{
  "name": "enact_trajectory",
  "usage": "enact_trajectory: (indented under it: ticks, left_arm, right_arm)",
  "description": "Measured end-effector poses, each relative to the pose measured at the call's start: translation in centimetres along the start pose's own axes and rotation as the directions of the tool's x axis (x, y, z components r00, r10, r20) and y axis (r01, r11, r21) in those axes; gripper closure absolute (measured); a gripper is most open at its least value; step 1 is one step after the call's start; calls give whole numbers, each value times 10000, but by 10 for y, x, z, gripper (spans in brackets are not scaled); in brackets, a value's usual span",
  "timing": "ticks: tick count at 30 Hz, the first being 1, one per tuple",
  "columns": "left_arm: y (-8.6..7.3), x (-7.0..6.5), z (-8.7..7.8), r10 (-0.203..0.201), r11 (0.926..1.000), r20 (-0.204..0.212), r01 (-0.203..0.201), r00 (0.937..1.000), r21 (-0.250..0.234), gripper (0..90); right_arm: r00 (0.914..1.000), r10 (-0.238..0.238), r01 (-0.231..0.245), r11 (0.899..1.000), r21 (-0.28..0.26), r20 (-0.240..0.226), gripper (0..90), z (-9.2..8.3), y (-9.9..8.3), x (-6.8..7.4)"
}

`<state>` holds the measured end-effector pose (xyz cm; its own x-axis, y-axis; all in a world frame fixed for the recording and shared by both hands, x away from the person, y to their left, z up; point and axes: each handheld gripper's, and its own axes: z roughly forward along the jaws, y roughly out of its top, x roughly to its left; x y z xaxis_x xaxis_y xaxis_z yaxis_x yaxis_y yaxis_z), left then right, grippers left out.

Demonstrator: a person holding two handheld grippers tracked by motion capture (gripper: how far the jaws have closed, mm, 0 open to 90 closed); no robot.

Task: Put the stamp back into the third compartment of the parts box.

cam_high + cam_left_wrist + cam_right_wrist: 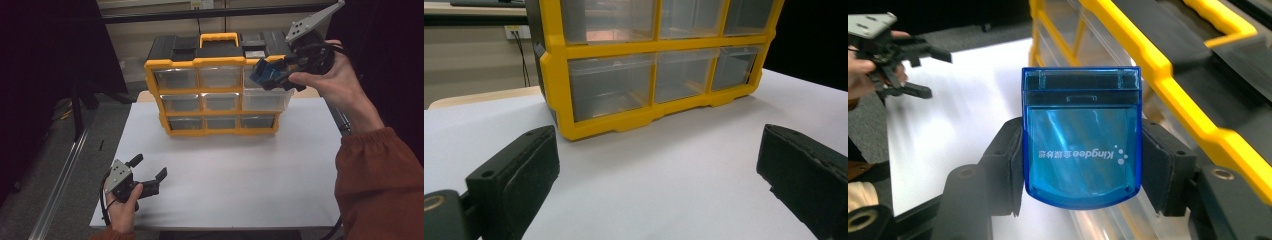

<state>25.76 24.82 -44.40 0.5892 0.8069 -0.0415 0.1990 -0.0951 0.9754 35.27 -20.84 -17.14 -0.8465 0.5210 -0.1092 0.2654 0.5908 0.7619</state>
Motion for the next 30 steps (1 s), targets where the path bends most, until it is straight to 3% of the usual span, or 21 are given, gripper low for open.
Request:
enact_trajectory:
  ticks: [5,8,22,30]
  left_arm:
    - [0,0,0,6,10000,-5,-6,10000,-8,37]
    - [0,-1,0,-11,10000,76,10,10000,41,37]
    - [0,0,0,-44,10000,21,44,10000,-10,37]
    - [0,0,1,-30,10000,68,31,10000,-45,37]
  right_arm:
    - [9997,233,-233,9997,42,77,424,-6,-4,-6]
    - [9985,317,-339,9981,506,452,424,-8,-4,-11]
    - [9985,464,-503,9866,1555,284,424,4,8,-28]
    - [9961,854,-882,9716,2194,225,423,12,17,-34]
